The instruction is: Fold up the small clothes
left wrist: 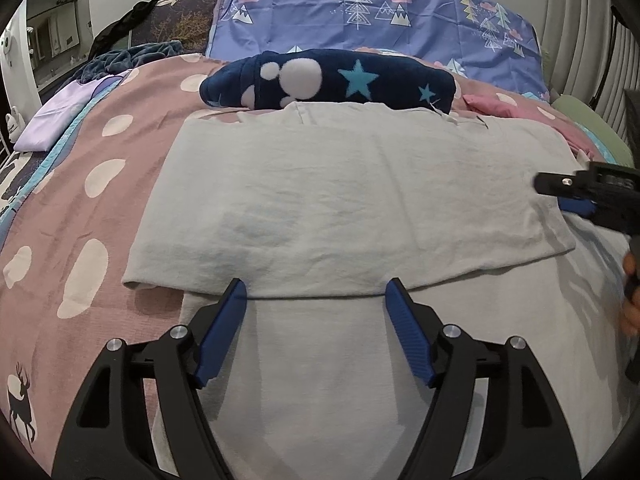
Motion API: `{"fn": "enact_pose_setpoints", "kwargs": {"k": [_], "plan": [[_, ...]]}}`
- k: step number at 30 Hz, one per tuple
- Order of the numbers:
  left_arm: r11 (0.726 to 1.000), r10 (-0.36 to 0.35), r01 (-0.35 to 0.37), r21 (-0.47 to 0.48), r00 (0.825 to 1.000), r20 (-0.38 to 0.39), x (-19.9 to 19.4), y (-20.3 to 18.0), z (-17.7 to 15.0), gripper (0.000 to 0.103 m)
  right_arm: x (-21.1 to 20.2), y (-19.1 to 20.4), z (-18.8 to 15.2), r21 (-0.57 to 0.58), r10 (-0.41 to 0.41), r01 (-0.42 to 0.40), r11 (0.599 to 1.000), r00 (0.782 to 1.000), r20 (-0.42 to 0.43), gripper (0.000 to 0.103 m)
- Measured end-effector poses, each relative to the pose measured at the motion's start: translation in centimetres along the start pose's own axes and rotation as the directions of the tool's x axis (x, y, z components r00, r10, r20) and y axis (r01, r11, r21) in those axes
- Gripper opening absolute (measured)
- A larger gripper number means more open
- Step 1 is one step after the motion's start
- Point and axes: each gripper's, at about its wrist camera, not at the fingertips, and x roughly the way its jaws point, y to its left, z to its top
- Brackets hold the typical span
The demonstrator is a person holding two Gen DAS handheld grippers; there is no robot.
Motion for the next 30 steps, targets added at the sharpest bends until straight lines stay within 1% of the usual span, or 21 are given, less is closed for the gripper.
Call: {"fn": "enact_pose_setpoints", "kwargs": {"k": [1, 2, 3, 5, 6, 7, 9, 11, 13, 14, 15, 16, 18, 21, 23, 25, 26, 27, 28, 29, 30], "plan": [[1.0, -0.002, 0.002, -0.001, 1.0, 0.0, 0.0, 0.1, 0.0, 0.073, 0.9, 0.4, 0.3, -0.029, 0.014, -0.015, 0.999, 1.0, -0.026, 0.005], [1.0, -0.007, 0.007, -0.005, 1.0, 0.002, -0.1, 0.2, 0.1, 0.073, 1.3, 0.9, 0.5, -0.045, 0.018, -0.02, 0.999, 0.999, -0.043, 0.005], [1.0, -0.02, 0.02, -0.011, 1.0, 0.01, -0.3, 0.4, 0.1, 0.073, 0.7, 1.5, 0.7, -0.064, 0.003, -0.005, 0.998, 1.0, -0.017, 0.005], [0.993, -0.1, 0.104, -0.062, 0.993, 0.067, -1.9, 1.8, 0.3, 0.073, -1.6, 2.2, 1.0, -0.1, -0.002, 0.007, 0.995, 0.999, 0.046, 0.004], [0.988, -0.117, 0.126, -0.088, 0.988, 0.102, -2.9, 2.7, 0.4, 0.075, -3.4, 2.4, 1.4, -0.123, 0.005, 0.005, 0.992, 0.997, 0.081, 0.005], [0.984, -0.117, 0.135, -0.117, 0.982, 0.147, -4.2, 3.9, 0.5, 0.079, -4.9, 2.4, 1.6, -0.137, -0.01, 0.024, 0.99, 0.994, 0.107, 0.005], [0.978, -0.095, 0.132, -0.165, 0.972, 0.215, -6.2, 6.1, 0.9, 0.081, -6.8, 1.8, 1.9, -0.156, -0.077, 0.1, 0.983, 0.985, 0.152, 0.005], [0.973, -0.074, 0.122, -0.196, 0.969, 0.234, -6.6, 7.7, 1.3, 0.081, -7.8, 0.0, 2.5, -0.139, -0.142, 0.167, 0.976, 0.975, 0.171, 0.005], [0.967, -0.047, 0.096, -0.236, 0.978, 0.203, -5.8, 9.0, 1.8, 0.081, -7.1, -2.8, 2.6, -0.077, -0.152, 0.161, 0.984, 0.982, 0.115, 0.007], [0.965, -0.054, 0.099, -0.242, 0.982, 0.183, -5.2, 9.3, 1.9, 0.081, -6.4, -3.9, 2.4, -0.048, -0.144, 0.149, 0.988, 0.986, 0.083, 0.009], [0.964, -0.065, 0.105, -0.246, 0.984, 0.166, -4.6, 9.4, 2.0, 0.081, -5.6, -4.9, 2.1, -0.026, -0.154, 0.155, 0.988, 0.987, 0.056, 0.015], [0.962, -0.073, 0.106, -0.251, 0.988, 0.136, -3.7, 9.5, 2.1, 0.081, -5.1, -5.5, 1.6, -0.015, -0.193, 0.194, 0.981, 0.98, 0.044, 0.02], [0.965, -0.077, 0.097, -0.245, 0.993, 0.092, -2.1, 9.4, 2.3, 0.081, -5.2, -6.0, 0.8, -0.004, -0.241, 0.242, 0.97, 0.968, 0.067, 0.02], [0.967, -0.073, 0.082, -0.243, 0.996, 0.044, 0.0, 9.6, 2.9, 0.081, -6.4, -5.4, 0.0, -0.004, -0.221, 0.223, 0.975, 0.968, 0.123, 0.02], [0.963, -0.098, 0.103, -0.25, 0.995, 0.032, 1.1, 9.8, 3.2, 0.071, -7.9, -4.5, -0.5, -0.042, -0.172, 0.181, 0.983, 0.971, 0.168, 0.02], [0.963, -0.123, 0.121, -0.24, 0.992, 0.008, 2.5, 9.9, 3.5, 0.023, -7.9, -3.3, -1.2, -0.092, -0.038, 0.05, 0.995, 0.991, 0.129, 0.028], [0.965, -0.108, 0.105, -0.24, 0.994, 0.003, 2.8, 10.0, 3.6, 0.018, -7.6, -3.1, -1.3, -0.095, -0.001, 0.01, 0.995, 0.995, 0.095, 0.039], [0.965, -0.092, 0.09, -0.246, 0.996, 0.0, 2.8, 10.2, 3.7, 0.008, -6.8, -3.2, -1.7, -0.093, 0.015, -0.01, 0.996, 0.998, 0.055, 0.045], [0.966, -0.044, 0.041, -0.254, 0.999, -0.007, 2.7, 10.5, 3.6, 0.0, -5.6, -3.7, -2.3, -0.087, -0.026, 0.028, 0.996, 0.999, 0.024, 0.043], [0.966, 0.028, -0.033, -0.256, 0.999, -0.023, 2.7, 10.7, 3.4, 0.0, -4.6, -4.2, -2.9, -0.087, -0.065, 0.065, 0.994, 0.998, 0.011, 0.039], [0.961, 0.075, -0.08, -0.266, 0.997, -0.027, 2.6, 11.1, 3.1, 0.0, -3.8, -4.8, -3.5, -0.093, -0.07, 0.072, 0.993, 0.997, 0.023, 0.038]]}}
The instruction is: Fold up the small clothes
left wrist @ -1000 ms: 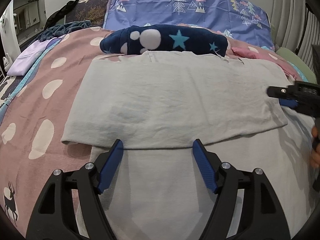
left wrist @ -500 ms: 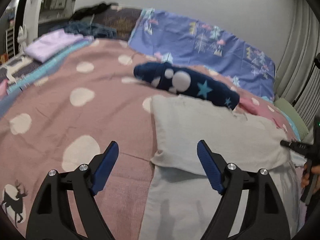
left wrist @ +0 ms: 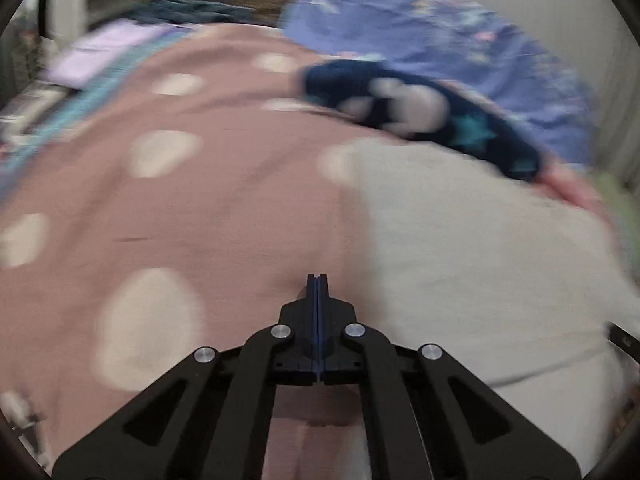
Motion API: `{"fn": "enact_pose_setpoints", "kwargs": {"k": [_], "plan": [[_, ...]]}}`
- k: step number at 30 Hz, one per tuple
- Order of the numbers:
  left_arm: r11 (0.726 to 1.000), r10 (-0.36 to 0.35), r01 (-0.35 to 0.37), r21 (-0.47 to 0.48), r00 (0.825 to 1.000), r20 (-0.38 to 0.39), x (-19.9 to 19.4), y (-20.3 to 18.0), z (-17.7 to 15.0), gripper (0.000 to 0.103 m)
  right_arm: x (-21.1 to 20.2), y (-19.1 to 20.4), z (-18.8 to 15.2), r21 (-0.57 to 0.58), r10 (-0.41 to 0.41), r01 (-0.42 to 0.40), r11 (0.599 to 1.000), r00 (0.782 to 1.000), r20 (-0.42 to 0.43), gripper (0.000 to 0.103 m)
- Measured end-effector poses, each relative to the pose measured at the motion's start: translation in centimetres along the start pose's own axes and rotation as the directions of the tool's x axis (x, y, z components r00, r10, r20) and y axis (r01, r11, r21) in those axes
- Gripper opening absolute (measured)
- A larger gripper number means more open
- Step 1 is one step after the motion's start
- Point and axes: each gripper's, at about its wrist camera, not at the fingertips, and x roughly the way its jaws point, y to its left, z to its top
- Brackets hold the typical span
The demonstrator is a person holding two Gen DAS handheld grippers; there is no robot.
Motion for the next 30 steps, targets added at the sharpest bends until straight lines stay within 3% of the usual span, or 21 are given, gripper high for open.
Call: {"fn": "enact_pose_setpoints", "kwargs": {"k": [1, 4, 6, 8, 12, 14, 16, 18, 21, 23, 24, 27, 29, 30], "plan": [[0.999, -0.025, 0.025, -0.043, 1.0, 0.002, -0.2, 0.9, -0.1, 0.0, 0.2, -0.3, -0.7, -0.012, 0.02, -0.02, 1.0, 0.999, 0.046, 0.039], [0.995, -0.077, 0.08, -0.064, 0.996, 0.048, -1.9, 1.7, 0.0, 0.0, 0.0, -0.5, -0.7, 0.016, 0.053, -0.054, 0.998, 0.996, 0.067, 0.045], [0.991, -0.123, 0.127, -0.036, 0.988, 0.097, -3.7, 0.9, 0.1, 0.0, 0.1, -0.2, -0.9, 0.003, 0.051, -0.052, 0.999, 0.996, 0.068, 0.048], [0.977, -0.213, 0.213, 0.01, 0.967, 0.137, -5.9, -0.9, 0.2, 0.001, 0.0, 0.3, -1.0, -0.016, 0.042, -0.041, 0.999, 0.997, 0.067, 0.052], [0.95, -0.294, 0.275, 0.149, 0.947, 0.131, -6.9, -6.7, 0.0, 0.004, 0.2, 0.6, -0.6, -0.038, 0.033, -0.03, 0.999, 0.997, 0.069, 0.056], [0.948, -0.264, 0.249, 0.198, 0.963, 0.053, -4.4, -9.7, -1.2, 0.005, 0.0, 0.2, -0.7, -0.023, 0.059, -0.057, 0.998, 0.995, 0.076, 0.057], [0.947, -0.137, 0.142, 0.288, 0.99, -0.04, 0.1, -12.4, -3.6, 0.007, -0.3, -0.7, -0.7, 0.017, 0.104, -0.106, 0.994, 0.991, 0.088, 0.056], [0.947, -0.113, 0.108, 0.301, 0.994, 0.001, -0.8, -12.9, -3.3, 0.008, -1.0, -1.5, -0.9, 0.064, 0.13, -0.137, 0.988, 0.986, 0.106, 0.05], [0.947, -0.104, 0.1, 0.304, 0.995, -0.004, -0.3, -12.9, -3.7, 0.008, -3.4, -2.7, -1.2, 0.114, 0.116, -0.132, 0.985, 0.984, 0.137, 0.046], [0.95, -0.122, 0.121, 0.288, 0.992, -0.014, -0.2, -12.5, -3.6, 0.008, -6.7, -4.8, -1.1, 0.131, 0.089, -0.118, 0.984, 0.974, 0.208, 0.047], [0.951, -0.13, 0.129, 0.281, 0.991, -0.016, -0.2, -12.3, -3.5, 0.008, -8.5, -6.1, -1.1, 0.146, 0.067, -0.106, 0.984, 0.965, 0.252, 0.053], [0.952, -0.136, 0.136, 0.274, 0.991, -0.018, -0.3, -12.3, -3.4, 0.009, -14.8, -12.9, -1.1, 0.271, -0.082, -0.027, 0.962, 0.92, 0.384, 0.061], [0.952, -0.134, 0.134, 0.276, 0.991, -0.018, -0.3, -12.2, -3.2, 0.009, -18.1, -19.0, -2.0, 0.432, -0.218, 0.028, 0.902, 0.892, 0.397, 0.061], [0.952, -0.135, 0.135, 0.274, 0.991, -0.019, -0.4, -12.1, -3.3, 0.009, -19.5, -22.0, -2.9, 0.523, -0.271, 0.031, 0.852, 0.88, 0.39, 0.06]]}}
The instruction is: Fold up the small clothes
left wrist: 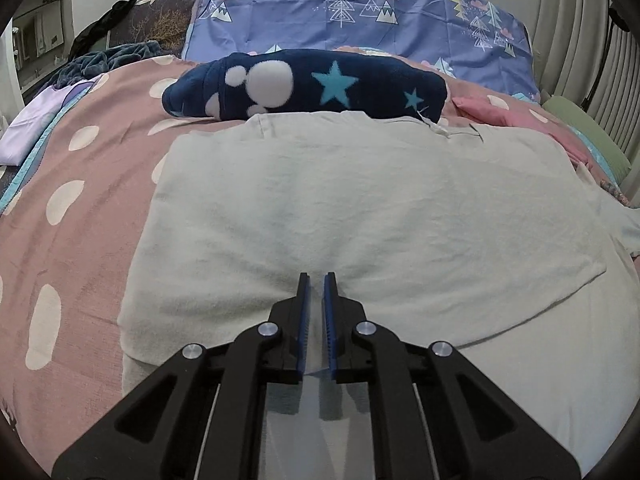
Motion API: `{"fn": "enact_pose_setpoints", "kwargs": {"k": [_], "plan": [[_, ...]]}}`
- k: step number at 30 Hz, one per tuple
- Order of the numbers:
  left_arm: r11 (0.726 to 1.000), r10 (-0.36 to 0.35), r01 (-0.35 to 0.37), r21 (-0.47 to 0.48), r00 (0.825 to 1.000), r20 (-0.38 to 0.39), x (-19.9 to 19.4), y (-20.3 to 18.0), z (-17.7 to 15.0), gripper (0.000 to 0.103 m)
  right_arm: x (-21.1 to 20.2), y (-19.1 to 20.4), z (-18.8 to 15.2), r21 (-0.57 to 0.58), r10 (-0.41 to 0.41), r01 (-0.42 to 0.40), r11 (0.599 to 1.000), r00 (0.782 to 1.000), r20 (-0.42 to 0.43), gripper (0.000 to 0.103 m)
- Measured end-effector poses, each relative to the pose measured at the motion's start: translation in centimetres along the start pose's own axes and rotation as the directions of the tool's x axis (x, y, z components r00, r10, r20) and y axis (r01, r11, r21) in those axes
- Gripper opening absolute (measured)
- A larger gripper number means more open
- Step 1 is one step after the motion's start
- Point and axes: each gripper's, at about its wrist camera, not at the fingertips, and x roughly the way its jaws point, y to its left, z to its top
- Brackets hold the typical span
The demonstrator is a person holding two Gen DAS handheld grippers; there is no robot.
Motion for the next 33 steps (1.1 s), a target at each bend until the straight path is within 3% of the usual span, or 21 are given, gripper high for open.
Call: {"fn": "enact_pose_setpoints", "kwargs": {"k": [3, 6, 9, 11, 12, 13, 15, 17, 19, 20, 22, 24, 26, 28, 30, 32, 33], "plan": [[0.999, -0.025, 0.025, -0.022, 1.0, 0.0, 0.0, 0.3, 0.0, 0.009, -2.3, -9.5, 1.8, 0.303, -0.04, 0.025, 0.953, 0.998, 0.043, 0.058], [0.999, -0.035, 0.035, -0.033, 0.999, -0.002, 0.0, 0.4, -0.1, 0.009, -2.5, -13.4, 1.8, 0.393, -0.041, 0.016, 0.919, 0.998, 0.057, 0.055], [0.999, -0.023, 0.023, -0.022, 1.0, -0.001, 0.0, 0.1, -0.1, 0.009, -2.0, -14.0, 2.4, 0.417, -0.019, -0.019, 0.909, 0.996, 0.088, 0.055], [1.0, -0.014, 0.014, -0.015, 1.0, 0.0, 0.0, -0.1, -0.1, 0.009, -1.0, -13.5, 2.9, 0.437, -0.048, 0.004, 0.899, 0.995, 0.091, 0.035], [1.0, -0.014, 0.014, -0.015, 1.0, 0.001, -0.1, -0.1, -0.1, 0.009, -0.7, -13.5, 2.9, 0.461, -0.075, 0.03, 0.887, 0.994, 0.08, 0.011], [1.0, -0.015, 0.015, -0.016, 1.0, 0.001, -0.1, -0.1, -0.1, 0.009, -0.6, -13.3, 2.7, 0.523, -0.099, 0.049, 0.851, 0.993, 0.068, 0.011], [1.0, -0.021, 0.021, -0.02, 1.0, 0.0, -0.1, -0.1, -0.1, 0.009, -1.3, -11.1, 2.4, 0.563, -0.079, -0.006, 0.827, 0.989, 0.127, 0.006], [0.999, -0.027, 0.027, -0.025, 1.0, -0.001, 0.0, 0.0, 0.0, 0.009, -1.4, -5.8, 2.9, 0.442, -0.005, -0.07, 0.894, 0.986, 0.165, 0.006], [0.999, -0.028, 0.028, -0.026, 1.0, 0.001, -0.1, -0.1, 0.0, 0.009, -0.1, 2.1, 2.9, 0.273, 0.149, -0.184, 0.944, 0.978, 0.146, 0.006], [0.999, -0.031, 0.031, -0.028, 1.0, 0.002, -0.2, -0.1, 0.0, 0.009, 0.7, 4.8, 2.6, 0.225, 0.212, -0.235, 0.946, 0.97, 0.122, 0.006], [0.998, -0.046, 0.046, -0.041, 0.999, 0.004, -0.2, 0.3, 0.0, 0.009, 3.2, 12.9, 0.0, 0.094, 0.382, -0.38, 0.92, 0.924, -0.006, 0.006], [0.995, -0.072, 0.072, -0.063, 0.997, 0.007, -0.2, 0.7, 0.0, 0.009, 5.3, 18.2, -2.9, 0.004, 0.453, -0.457, 0.89, 0.882, -0.132, 0.006], [0.991, -0.1, 0.1, -0.087, 0.995, 0.009, -0.1, 1.3, -0.1, 0.009, 7.8, 23.3, -8.0, -0.103, 0.454, -0.499, 0.86, 0.842, -0.29, 0.011], [0.986, -0.123, 0.124, -0.107, 0.992, 0.012, -0.1, 1.7, -0.1, 0.009, 10.4, 25.9, -12.9, -0.174, 0.388, -0.504, 0.846, 0.805, -0.45, 0.04], [0.984, -0.134, 0.135, -0.116, 0.991, 0.013, -0.1, 1.9, -0.1, 0.009, 12.0, 25.8, -16.3, -0.179, 0.312, -0.468, 0.865, 0.782, -0.539, 0.043], [0.983, -0.139, 0.14, -0.118, 0.99, 0.013, 0.0, 1.9, -0.1, 0.009, 12.6, 24.4, -17.8, -0.137, 0.303, -0.457, 0.879, 0.756, -0.581, 0.041], [0.983, -0.14, 0.141, -0.119, 0.99, 0.013, 0.0, 1.9, -0.1, 0.009, 12.6, 23.8, -17.7, -0.119, 0.31, -0.454, 0.883, 0.755, -0.577, 0.039]]}}
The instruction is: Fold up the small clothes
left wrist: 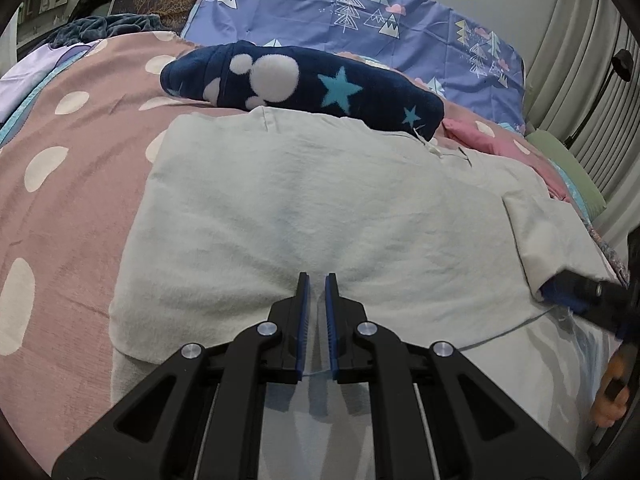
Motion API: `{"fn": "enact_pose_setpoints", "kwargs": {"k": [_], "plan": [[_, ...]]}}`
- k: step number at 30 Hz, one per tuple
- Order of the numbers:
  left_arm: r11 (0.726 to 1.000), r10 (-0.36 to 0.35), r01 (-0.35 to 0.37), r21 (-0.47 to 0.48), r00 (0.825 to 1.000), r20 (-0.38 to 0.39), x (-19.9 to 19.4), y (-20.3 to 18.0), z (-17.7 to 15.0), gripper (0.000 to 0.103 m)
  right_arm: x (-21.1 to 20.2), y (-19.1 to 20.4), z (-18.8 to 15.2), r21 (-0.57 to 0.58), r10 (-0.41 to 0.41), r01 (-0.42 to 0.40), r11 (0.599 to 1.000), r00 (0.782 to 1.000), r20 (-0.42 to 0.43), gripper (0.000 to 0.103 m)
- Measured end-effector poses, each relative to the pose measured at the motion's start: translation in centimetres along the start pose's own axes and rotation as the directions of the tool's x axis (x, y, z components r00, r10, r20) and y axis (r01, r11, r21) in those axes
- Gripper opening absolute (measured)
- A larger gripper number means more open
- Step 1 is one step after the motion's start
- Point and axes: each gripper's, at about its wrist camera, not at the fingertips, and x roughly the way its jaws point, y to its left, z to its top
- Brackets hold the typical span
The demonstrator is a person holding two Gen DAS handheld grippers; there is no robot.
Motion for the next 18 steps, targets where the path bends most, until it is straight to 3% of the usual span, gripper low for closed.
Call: {"fn": "enact_pose_setpoints", "kwargs": {"k": [5, 8, 10, 12, 15, 17, 18], "plan": [[1.0, 0.008, -0.008, 0.009, 1.0, 0.0, 0.0, -0.1, 0.0, 0.01, -4.5, -2.8, 0.3, 0.072, -0.007, -0.002, 0.997, 0.992, 0.122, 0.04], [1.0, 0.02, -0.02, 0.019, 1.0, 0.002, 0.0, -0.4, 0.0, 0.01, -5.8, -4.2, 1.1, 0.15, -0.055, 0.027, 0.988, 0.982, 0.182, 0.041], [0.999, 0.028, -0.028, 0.026, 1.0, 0.002, 0.0, -0.5, 0.0, 0.01, -6.3, -5.6, 1.4, 0.246, -0.104, 0.053, 0.968, 0.974, 0.201, 0.049], [0.999, 0.037, -0.037, 0.034, 0.999, 0.002, 0.0, -0.6, 0.0, 0.01, -6.0, -6.6, 1.5, 0.315, -0.13, 0.059, 0.947, 0.97, 0.207, 0.048], [0.998, 0.049, -0.049, 0.044, 0.999, 0.003, 0.0, -0.8, 0.0, 0.01, -4.7, -6.4, 2.1, 0.334, -0.139, 0.067, 0.94, 0.97, 0.2, 0.05], [0.998, 0.051, -0.051, 0.046, 0.999, 0.003, 0.1, -0.8, 0.0, 0.01, -3.7, -5.7, 2.9, 0.298, -0.145, 0.087, 0.951, 0.973, 0.179, 0.039], [0.998, 0.05, -0.05, 0.045, 0.999, 0.003, 0.0, -0.8, 0.0, 0.01, -3.6, -5.7, 3.0, 0.281, -0.114, 0.064, 0.958, 0.979, 0.166, 0.012]]}}
